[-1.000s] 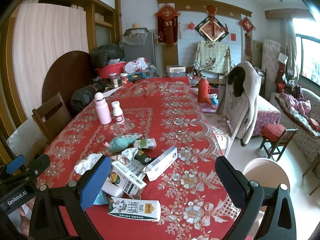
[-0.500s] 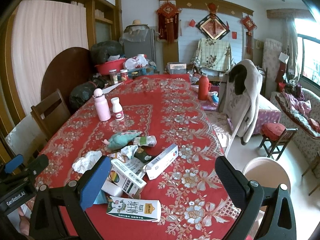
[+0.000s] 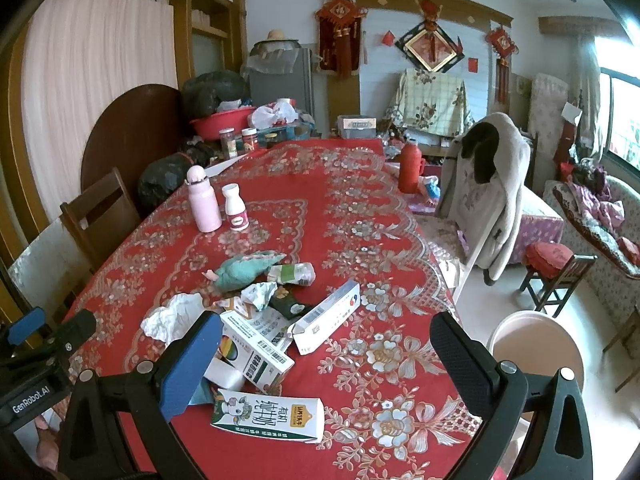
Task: Collect trash
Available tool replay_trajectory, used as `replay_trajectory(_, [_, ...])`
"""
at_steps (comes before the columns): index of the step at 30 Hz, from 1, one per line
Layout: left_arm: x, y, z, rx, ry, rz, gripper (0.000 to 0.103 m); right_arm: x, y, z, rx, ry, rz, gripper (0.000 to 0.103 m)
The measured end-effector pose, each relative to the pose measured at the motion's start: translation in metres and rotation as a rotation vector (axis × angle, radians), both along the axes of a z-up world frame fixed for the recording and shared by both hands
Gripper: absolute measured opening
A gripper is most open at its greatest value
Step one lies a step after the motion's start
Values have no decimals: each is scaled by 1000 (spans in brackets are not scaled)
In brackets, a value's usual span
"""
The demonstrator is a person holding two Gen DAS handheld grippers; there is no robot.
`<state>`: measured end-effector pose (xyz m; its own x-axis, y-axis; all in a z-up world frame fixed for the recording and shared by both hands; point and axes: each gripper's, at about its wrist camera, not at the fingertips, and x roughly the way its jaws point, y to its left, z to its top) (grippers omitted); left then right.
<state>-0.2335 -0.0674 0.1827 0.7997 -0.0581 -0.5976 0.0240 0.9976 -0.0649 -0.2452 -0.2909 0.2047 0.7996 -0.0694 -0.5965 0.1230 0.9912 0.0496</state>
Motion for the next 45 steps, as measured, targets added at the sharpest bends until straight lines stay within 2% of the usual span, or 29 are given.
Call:
replay_trajectory(12, [23,22,-13,11,62,18,103,28,3,-9,-2,84,15,103])
replay_trajectory(17, [32,40,-31,30,116,27,103,41,-3,-28,-37,152,16,103])
replay_trajectory(21, [40,52,-45,18,169,15,103,51,-11,-46,-21,212,21,103])
replay_trajectory(24, [45,51,-52,22,199,-20,103,59,-14,-60,-11,262,34,103])
replay_trajectory(28, [56,45,-61,66,218,-52,103,70,-11,-71,7,301,78,103])
replay_trajectory(31, [75,45,-68,74,242,-62,103,82,-5,-76,22,321,120,103])
replay_trajectory(35, [103,51,-75,45,269,-58,103,98,1,-78,49,331,165,103])
replay_trajectory(41, [150,53,-90,57,320,-77,103,134,6,-72,79,333,203,103])
replay_trajectory(45, [176,49,-103,85,344,-102,103,169,8,-73,130,351,224,90])
